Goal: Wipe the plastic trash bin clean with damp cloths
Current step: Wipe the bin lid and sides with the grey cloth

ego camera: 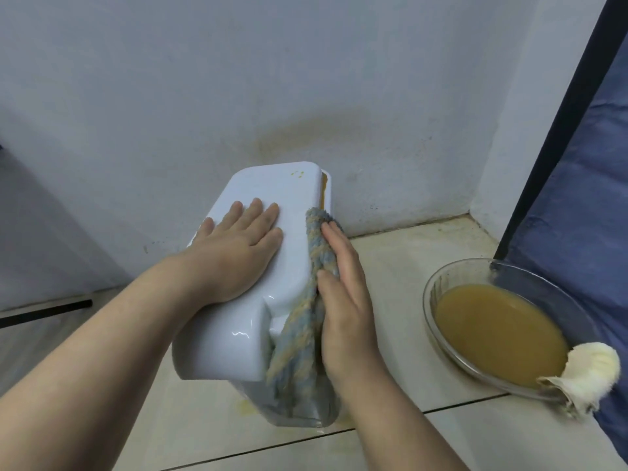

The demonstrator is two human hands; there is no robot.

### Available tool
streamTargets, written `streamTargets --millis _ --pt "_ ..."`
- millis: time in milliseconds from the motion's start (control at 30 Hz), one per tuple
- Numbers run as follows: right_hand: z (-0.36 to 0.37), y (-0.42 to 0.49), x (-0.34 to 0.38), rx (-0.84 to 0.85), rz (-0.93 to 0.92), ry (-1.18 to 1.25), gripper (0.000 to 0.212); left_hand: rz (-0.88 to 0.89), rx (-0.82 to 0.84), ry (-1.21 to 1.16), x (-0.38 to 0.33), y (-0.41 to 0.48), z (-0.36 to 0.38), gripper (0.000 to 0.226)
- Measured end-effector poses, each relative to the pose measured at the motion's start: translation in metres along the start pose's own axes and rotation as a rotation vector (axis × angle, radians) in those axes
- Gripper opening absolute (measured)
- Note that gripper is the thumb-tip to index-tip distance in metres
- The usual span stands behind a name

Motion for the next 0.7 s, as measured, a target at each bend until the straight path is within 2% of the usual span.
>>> streamTargets --millis 100,233,367,433,600,700 --pt "0.008 -0.005 0.000 -0.023 0.010 -0.044 0.048 0.026 0.003 -0.002 0.005 0.000 -0.001 0.052" --pt "0.039 -0.049 -0.005 -0.030 -0.174 -0.260 0.050 0.068 0.035 0.007 0.014 -0.004 -0.002 0.050" --pt "0.026 -0.013 -0.006 -0.003 -0.009 -0.131 0.045 0.079 0.025 -0.011 0.013 -0.007 -0.001 0.050" --pt "0.017 0.005 -0.007 0.005 0.078 -0.113 0.049 0.098 0.013 -0.020 0.013 -0.007 -0.001 0.050" --pt "0.035 -0.012 -0.018 -0.008 -0.067 -0.150 0.052 0.152 -0.007 -0.052 0.025 -0.007 0.000 0.045" --pt "0.031 0.016 -0.024 -0.021 -0.061 -0.121 0.049 0.191 -0.005 -0.070 0.027 -0.010 0.000 0.049"
Point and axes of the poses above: each hand's wrist, its own y-axis towards the middle knuckle, its own z-axis out of the palm, x = y × z, the point moved 4 cm from there along y, towards the middle knuckle, and after that the axes turned 11 degrees about y, right-handed, at the moved point
